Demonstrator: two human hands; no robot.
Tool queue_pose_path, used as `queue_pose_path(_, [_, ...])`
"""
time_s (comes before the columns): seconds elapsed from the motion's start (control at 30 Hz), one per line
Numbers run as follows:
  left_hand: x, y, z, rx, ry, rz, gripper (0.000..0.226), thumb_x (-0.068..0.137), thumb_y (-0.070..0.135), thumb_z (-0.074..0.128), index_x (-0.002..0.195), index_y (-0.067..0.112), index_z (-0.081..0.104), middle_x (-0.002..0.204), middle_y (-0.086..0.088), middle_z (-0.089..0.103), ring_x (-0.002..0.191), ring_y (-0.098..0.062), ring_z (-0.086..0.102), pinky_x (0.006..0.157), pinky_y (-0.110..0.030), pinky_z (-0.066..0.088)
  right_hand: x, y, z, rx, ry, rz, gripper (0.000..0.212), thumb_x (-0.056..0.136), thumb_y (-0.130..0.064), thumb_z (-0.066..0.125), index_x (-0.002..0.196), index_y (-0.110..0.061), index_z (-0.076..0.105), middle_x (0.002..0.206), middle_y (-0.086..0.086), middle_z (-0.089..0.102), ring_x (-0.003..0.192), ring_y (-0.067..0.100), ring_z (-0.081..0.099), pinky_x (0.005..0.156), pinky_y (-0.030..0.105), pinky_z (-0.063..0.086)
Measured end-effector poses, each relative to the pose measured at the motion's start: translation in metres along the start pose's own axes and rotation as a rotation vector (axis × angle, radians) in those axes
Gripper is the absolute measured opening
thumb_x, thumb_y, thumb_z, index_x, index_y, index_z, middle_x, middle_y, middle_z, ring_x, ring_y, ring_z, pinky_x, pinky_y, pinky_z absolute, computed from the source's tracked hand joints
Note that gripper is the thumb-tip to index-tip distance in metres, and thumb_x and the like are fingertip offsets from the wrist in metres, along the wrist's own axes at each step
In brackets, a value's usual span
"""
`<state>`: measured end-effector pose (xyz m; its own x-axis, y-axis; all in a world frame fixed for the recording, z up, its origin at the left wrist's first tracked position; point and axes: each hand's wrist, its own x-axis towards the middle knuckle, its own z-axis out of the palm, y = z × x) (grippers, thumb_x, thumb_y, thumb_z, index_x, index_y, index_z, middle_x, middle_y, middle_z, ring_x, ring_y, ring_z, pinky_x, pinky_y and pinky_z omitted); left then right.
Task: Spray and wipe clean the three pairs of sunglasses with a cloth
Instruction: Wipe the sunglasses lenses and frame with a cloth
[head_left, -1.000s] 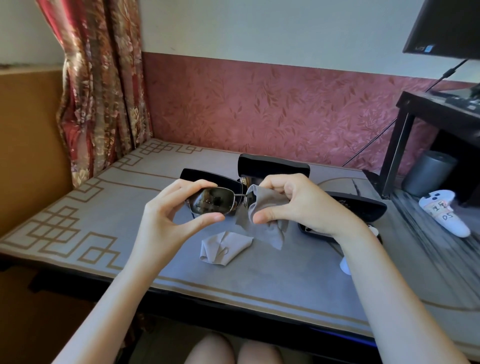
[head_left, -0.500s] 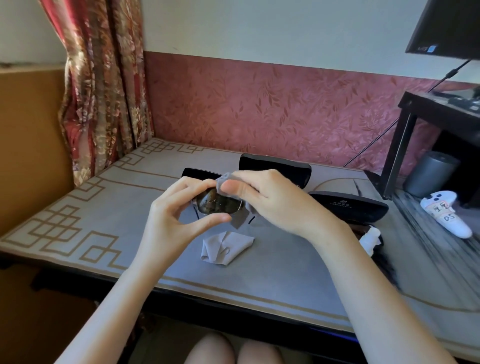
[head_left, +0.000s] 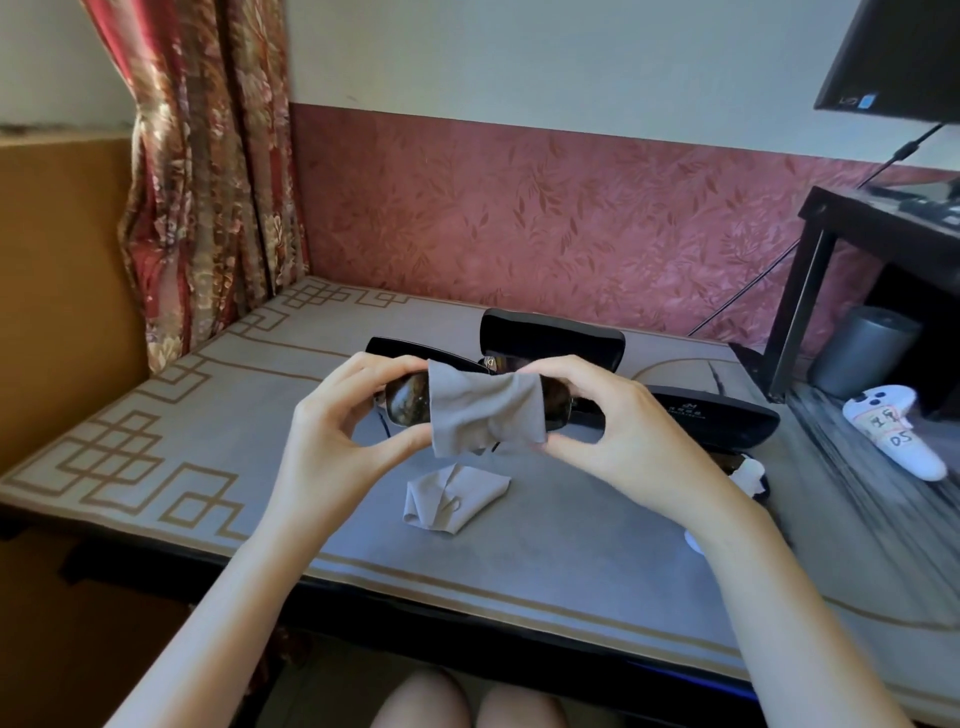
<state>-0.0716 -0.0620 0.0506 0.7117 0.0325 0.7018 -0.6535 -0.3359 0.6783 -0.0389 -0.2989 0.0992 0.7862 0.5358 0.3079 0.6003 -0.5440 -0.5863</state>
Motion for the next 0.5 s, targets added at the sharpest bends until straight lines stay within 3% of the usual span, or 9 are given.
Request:
queue_pose_path(0.17, [-0.001,0.002,-0.003,-0.007,-0.010,-0.024,0.040,0.073,0.027,0.074,0.112,0.028,0.063,0.103,0.006,0.064,0.097,-0.008,0.060,0.083,-0.016,0.046,-0.003,0.002,0.002,0.132,0.056,-0.008,0.054,0.079,-0.015,0.079,0.126,-0.031,0.058,0.119,-0.028,0.061,0.113,-0.018,0.051,0.095,0.001,0.034])
queue_pose_path(0.3, [-0.001,0.005,-0.004,0.013,-0.046,-0.035,0.040,0.073,0.031,0.074,0.111,0.036,0.064,0.103,0.010,0.063,0.100,-0.009,0.060,0.086,-0.017,0.045,-0.005,0.005,0.006,0.197,0.107,-0.057,0.042,0.081,-0.007,0.075,0.113,-0.031,0.061,0.115,-0.026,0.063,0.108,-0.010,0.057,0.091,0.003,0.037])
queue_pose_path(0.37, [0.001,0.007,-0.008,0.039,-0.112,-0.047,0.043,0.071,0.039,0.076,0.111,0.042,0.063,0.107,0.014,0.062,0.105,-0.008,0.060,0.092,-0.017,0.044,-0.006,0.008,0.008,0.217,0.129,-0.070,0.045,0.081,-0.001,0.074,0.111,-0.031,0.062,0.116,-0.025,0.063,0.109,-0.010,0.058,0.091,0.003,0.037])
queue_pose_path(0.5, [0.007,0.016,-0.026,0.041,-0.175,-0.146,0.051,0.068,0.043,0.075,0.115,0.030,0.060,0.119,0.010,0.062,0.120,-0.007,0.056,0.107,-0.022,0.039,-0.007,0.014,0.009,0.230,0.158,-0.069,0.047,0.080,0.004,0.073,0.115,-0.025,0.064,0.115,-0.019,0.067,0.111,-0.005,0.059,0.093,0.006,0.038])
